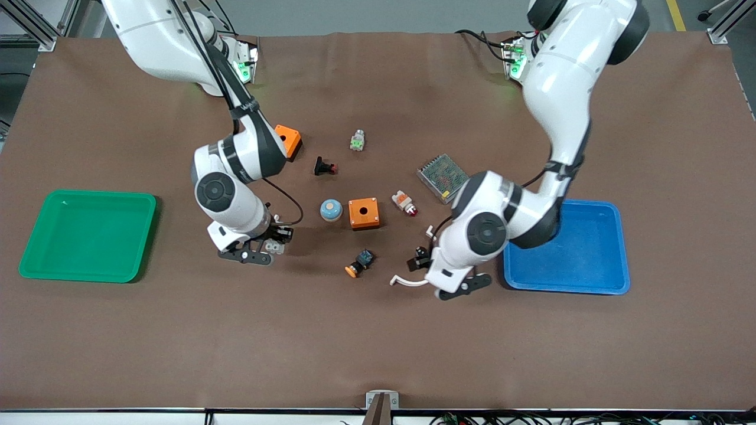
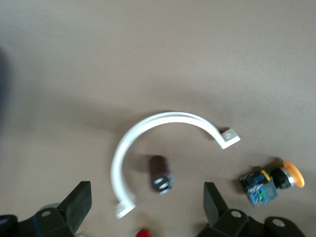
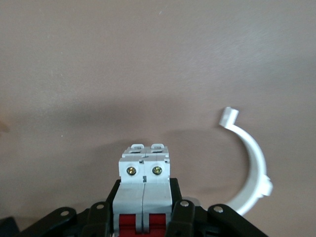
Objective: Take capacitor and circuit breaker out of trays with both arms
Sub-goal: 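Carry the capacitor beside the white arc while the right gripper carries the breaker, then set the breaker beside the white clip while the left gripper withdraws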
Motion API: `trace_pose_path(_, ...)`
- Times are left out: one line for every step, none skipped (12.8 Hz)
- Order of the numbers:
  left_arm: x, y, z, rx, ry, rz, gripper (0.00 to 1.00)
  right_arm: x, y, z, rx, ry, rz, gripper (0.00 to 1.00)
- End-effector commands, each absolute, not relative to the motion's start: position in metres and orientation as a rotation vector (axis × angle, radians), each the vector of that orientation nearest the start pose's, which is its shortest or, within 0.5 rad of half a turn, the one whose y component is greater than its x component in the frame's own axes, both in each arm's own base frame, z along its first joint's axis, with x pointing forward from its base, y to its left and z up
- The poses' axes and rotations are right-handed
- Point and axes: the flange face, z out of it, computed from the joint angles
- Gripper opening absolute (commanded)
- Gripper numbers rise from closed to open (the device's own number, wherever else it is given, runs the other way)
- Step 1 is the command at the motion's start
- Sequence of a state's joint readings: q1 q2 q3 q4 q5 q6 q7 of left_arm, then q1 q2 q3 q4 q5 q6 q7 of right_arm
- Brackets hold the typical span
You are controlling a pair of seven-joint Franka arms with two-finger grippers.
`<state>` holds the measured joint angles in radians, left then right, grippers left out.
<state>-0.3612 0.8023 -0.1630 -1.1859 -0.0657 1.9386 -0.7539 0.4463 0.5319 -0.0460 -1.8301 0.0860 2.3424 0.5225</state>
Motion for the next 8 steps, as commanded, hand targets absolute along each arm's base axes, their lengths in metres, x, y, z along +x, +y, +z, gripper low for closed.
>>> trace_pose_path(0.659,-0.275,0.393,-3.21,-0.322,0.349,1.0,0.602,0.281,0.228,-3.084,0.365,0.058,0.0)
trace_pose_path(0.659,-0.237,0.425,-3.215,-0.265,0.353,1.0,0.602,0.285,0.22,-3.085,0.382,0.064,0.0)
trace_pose_path(0.655,-0.203,0.452,-3.22,-0.211,0.355,1.0,0.604,0.287,0.217,-3.089,0.373,0.064,0.03)
trace_pose_path(0.648,-0.175,0.474,-3.22,-0.159,0.36,1.0,0.606,0.288,0.216,-3.089,0.36,0.062,0.11)
trace_pose_path(0.636,-0.146,0.496,-3.221,-0.13,0.345,1.0,0.61,0.288,0.217,-3.089,0.355,0.052,0.3)
trace_pose_path(0.624,-0.12,0.511,-3.222,-0.13,0.324,1.0,0.611,0.288,0.217,-3.092,0.354,0.05,0.91)
trace_pose_path(0.61,-0.102,0.524,-3.216,-0.118,0.299,1.0,0.612,0.289,0.22,-3.097,0.335,0.042,1.0)
trace_pose_path(0.601,-0.086,0.533,-3.213,-0.145,0.283,1.0,0.619,0.286,0.229,-3.092,0.34,0.029,1.0)
